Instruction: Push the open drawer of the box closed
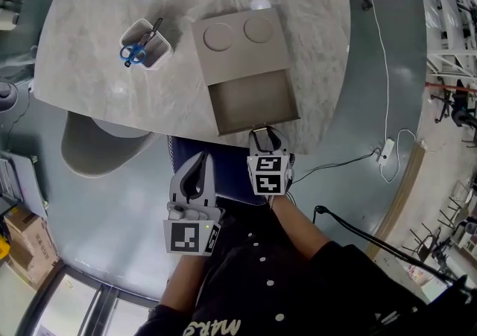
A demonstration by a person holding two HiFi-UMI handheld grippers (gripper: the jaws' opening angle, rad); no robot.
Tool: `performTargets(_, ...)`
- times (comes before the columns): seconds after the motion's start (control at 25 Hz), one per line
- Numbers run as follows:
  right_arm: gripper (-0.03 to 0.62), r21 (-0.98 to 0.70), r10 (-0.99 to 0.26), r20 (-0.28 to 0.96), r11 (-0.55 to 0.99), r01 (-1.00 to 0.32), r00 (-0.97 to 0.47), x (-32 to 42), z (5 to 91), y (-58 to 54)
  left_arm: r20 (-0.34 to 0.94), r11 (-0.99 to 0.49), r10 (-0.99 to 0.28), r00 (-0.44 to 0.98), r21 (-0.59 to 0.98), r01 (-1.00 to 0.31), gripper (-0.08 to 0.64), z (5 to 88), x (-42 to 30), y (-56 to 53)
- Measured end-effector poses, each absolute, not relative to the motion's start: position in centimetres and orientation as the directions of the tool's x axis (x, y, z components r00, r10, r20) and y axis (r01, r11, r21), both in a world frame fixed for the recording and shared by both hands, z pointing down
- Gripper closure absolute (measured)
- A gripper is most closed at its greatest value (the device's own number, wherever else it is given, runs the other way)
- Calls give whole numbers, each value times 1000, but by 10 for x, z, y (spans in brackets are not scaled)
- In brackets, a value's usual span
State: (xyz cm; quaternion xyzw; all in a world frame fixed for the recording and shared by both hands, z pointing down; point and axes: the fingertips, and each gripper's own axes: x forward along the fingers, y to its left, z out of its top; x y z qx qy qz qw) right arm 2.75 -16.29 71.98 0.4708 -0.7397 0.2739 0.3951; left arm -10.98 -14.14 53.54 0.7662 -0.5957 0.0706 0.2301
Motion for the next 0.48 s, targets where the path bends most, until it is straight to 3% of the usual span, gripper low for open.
performTargets(0.48, 430, -24, -508, 819, 435, -900, -267, 16, 717, -210, 386, -179, -881, 275, 267, -947, 545, 543, -109, -157)
